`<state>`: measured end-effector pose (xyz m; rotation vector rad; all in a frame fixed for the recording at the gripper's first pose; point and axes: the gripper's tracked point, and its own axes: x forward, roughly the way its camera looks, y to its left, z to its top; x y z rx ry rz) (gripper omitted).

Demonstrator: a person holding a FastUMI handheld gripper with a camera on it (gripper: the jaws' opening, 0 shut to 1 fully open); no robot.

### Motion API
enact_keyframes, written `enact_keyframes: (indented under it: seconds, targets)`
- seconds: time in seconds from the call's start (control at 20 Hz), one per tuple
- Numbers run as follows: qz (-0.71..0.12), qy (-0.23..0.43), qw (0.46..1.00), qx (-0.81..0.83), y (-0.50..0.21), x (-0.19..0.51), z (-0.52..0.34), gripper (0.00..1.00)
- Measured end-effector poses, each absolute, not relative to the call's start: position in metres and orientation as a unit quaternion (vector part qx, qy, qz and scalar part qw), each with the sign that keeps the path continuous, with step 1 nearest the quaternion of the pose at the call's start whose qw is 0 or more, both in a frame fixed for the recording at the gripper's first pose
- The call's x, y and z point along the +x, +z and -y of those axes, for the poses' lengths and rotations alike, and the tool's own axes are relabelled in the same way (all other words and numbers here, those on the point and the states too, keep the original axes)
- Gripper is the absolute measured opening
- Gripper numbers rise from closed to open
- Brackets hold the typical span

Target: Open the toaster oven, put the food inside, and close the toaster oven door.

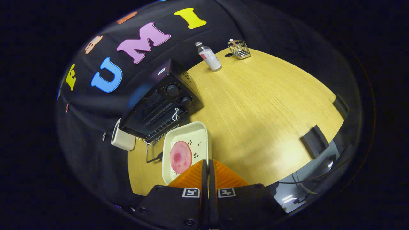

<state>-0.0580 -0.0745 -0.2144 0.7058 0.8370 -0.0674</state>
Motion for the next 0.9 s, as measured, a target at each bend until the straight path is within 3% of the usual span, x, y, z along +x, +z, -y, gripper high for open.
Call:
enact_keyframes:
  seconds: [0.3,0.9]
  targets:
    - [-0.379,-0.028,0.852,0.360,-0.206,-0.034,0.017,0.06]
    - [-0.341,-0.068,0.851,0.395,-0.204,0.092,-0.055,0.05]
